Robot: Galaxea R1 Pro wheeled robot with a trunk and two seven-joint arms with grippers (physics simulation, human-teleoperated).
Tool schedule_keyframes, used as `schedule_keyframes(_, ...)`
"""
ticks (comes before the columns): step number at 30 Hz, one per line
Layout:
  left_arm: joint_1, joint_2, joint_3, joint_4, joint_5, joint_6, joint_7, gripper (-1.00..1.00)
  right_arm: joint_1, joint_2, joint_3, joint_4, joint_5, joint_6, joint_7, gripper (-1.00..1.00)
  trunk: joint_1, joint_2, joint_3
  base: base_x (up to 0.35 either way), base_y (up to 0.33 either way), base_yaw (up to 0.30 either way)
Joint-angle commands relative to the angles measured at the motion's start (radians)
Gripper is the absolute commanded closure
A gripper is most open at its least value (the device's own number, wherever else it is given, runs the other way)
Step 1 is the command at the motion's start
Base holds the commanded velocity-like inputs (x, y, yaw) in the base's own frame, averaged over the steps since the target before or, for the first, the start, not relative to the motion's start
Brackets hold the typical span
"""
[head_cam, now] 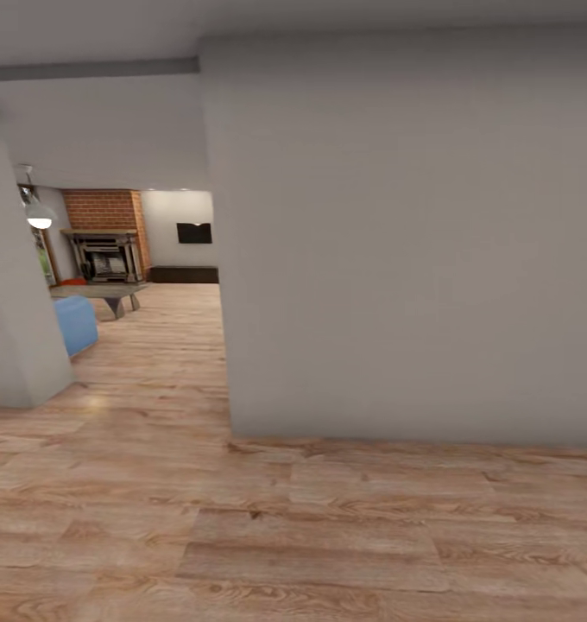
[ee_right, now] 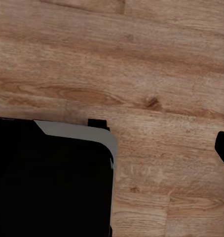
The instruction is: Move the two storage containers from the living room to the garage. In the garage, place one container on the floor and stack the other container on top of it (either order is fine).
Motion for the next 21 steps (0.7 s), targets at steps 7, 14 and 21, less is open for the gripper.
schedule_keyframes(7, -0.001, 0.0, 0.005, 0.001, -0.001, -0.003, 0.001, -1.0, -0.001, 0.0, 0.009, 0.003, -0.008, -0.006, -0.005, -1.0, 0.001, -0.001, -0.002, 0.322, 0.0, 0.223)
schedule_keyframes(14, -0.001, 0.0, 0.005, 0.001, 0.0, -0.006, 0.002, -1.0, -0.001, -0.001, 0.008, 0.003, -0.01, -0.006, -0.006, -1.0, 0.001, -0.001, -0.002, 0.322, 0.0, 0.276)
schedule_keyframes(21, -0.001, 0.0, 0.005, 0.001, 0.0, -0.007, 0.002, -1.0, -0.001, -0.002, 0.006, 0.003, -0.01, -0.006, -0.006, -1.0, 0.001, -0.001, -0.002, 0.322, 0.0, 0.277)
